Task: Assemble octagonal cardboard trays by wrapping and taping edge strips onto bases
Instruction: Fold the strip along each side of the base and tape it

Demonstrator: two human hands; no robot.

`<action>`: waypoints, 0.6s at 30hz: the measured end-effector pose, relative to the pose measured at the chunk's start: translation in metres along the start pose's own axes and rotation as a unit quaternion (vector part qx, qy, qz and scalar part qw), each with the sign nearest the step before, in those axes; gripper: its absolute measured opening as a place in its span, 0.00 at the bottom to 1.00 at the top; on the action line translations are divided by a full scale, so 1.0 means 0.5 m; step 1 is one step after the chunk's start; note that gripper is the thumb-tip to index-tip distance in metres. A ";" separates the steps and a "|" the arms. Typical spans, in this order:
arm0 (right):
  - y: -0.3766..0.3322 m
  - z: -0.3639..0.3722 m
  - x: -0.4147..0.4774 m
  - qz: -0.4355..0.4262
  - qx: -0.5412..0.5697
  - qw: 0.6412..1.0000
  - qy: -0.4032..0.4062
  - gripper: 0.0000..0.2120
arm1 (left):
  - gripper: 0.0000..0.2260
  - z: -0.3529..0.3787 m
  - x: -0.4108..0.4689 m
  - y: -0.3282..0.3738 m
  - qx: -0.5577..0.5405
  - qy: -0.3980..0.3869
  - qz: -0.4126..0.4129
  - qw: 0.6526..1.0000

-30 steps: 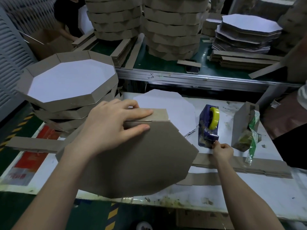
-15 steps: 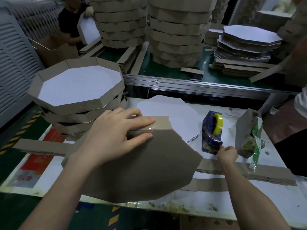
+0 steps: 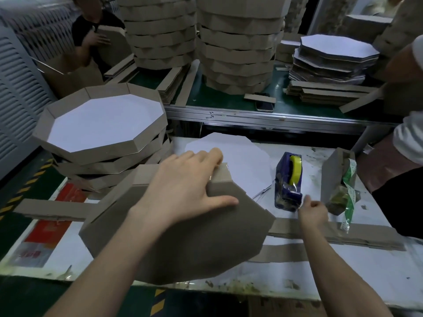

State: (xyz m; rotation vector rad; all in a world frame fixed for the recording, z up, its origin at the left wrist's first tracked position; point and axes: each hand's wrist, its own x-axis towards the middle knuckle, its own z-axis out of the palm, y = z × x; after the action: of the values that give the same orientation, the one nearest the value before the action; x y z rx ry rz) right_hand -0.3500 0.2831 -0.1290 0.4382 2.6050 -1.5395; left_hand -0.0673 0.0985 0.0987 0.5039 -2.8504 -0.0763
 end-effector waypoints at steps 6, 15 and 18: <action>-0.201 0.006 -0.135 0.046 0.325 0.930 -0.165 0.03 | 0.35 0.000 0.010 0.003 0.024 -0.010 0.027 0.999; -0.365 -0.130 -0.349 -0.280 -0.108 0.676 -0.673 0.19 | 0.32 -0.022 -0.100 -0.062 -0.159 0.140 0.009 0.977; -0.390 -0.148 -0.387 -0.368 -0.174 0.662 -0.629 0.22 | 0.32 -0.001 -0.144 -0.077 -0.200 0.141 -0.033 0.969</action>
State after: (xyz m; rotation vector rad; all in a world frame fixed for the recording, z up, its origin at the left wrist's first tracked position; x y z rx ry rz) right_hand -0.2155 0.2199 0.1136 -1.3686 1.7113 -0.7348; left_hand 0.0110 0.0869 0.0793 0.4760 -2.4488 -0.5352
